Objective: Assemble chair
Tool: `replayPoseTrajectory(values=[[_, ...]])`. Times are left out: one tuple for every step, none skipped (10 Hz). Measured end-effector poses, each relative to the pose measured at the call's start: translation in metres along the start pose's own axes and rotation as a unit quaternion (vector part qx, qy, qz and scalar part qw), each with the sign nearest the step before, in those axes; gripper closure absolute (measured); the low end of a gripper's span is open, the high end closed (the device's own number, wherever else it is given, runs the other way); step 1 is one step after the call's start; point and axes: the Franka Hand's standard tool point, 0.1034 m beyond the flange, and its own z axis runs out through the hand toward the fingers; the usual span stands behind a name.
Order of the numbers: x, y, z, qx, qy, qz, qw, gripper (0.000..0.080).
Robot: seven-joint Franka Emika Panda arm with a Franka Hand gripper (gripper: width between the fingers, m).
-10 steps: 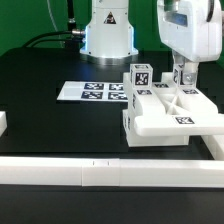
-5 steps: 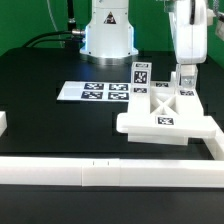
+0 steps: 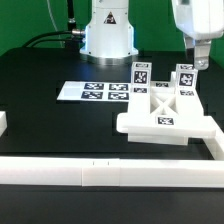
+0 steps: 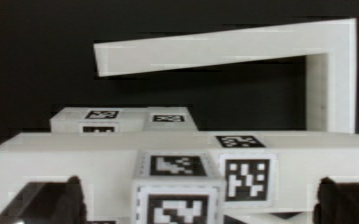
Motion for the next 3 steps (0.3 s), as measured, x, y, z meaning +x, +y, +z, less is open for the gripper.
replayPoseTrajectory(values=[[0.001, 0.0011, 0.0022, -0.002, 0.001, -0.001, 1.0, 0.015], [0.0014, 0.0017, 0.0035, -0.003, 0.002, -0.001, 1.0, 0.015], [0.0014, 0.0019, 0.0038, -0.003, 0.002, -0.001, 1.0, 0.015]])
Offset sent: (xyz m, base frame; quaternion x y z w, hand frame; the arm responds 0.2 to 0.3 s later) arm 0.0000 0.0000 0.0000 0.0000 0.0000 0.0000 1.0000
